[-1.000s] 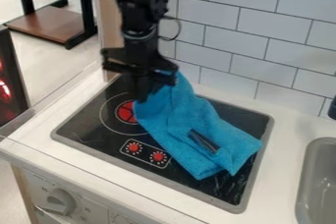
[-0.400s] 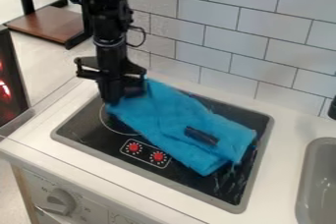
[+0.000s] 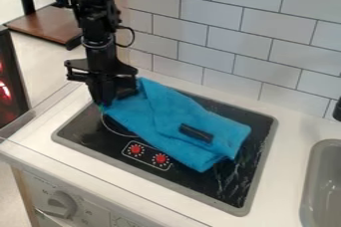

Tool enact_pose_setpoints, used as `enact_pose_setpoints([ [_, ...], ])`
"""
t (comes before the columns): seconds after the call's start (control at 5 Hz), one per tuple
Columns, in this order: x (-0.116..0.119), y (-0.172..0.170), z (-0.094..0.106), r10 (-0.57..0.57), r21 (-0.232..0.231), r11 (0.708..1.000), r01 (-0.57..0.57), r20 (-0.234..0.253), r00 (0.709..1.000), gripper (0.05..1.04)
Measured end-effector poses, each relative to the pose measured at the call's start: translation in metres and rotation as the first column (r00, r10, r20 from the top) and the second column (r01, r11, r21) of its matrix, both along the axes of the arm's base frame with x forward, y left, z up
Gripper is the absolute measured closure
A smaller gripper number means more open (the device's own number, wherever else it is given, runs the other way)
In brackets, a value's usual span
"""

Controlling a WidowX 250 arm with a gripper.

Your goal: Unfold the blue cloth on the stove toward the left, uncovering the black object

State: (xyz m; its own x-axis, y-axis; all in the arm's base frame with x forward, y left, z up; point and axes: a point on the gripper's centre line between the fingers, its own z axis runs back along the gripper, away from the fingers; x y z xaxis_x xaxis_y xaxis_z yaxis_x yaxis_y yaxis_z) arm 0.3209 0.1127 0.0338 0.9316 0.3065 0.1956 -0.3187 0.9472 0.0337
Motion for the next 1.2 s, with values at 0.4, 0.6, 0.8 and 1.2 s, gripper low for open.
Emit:
enact_pose_setpoints([
  [0.4, -0.002, 0.000, 0.008, -0.002, 0.009, 1.000, 0.002, 0.007, 1.000, 0.296],
  [0.6, -0.004, 0.000, 0.021, 0.000, 0.019, 1.000, 0.000, 0.036, 0.999, 0.072],
  [0.8, -0.007, 0.000, 0.038, 0.013, 0.026, 1.000, -0.015, 0.071, 0.997, 0.074],
  [1.2, -0.011, -0.001, 0.071, 0.019, 0.012, 1.000, -0.021, 0.148, 0.989, 0.084],
])
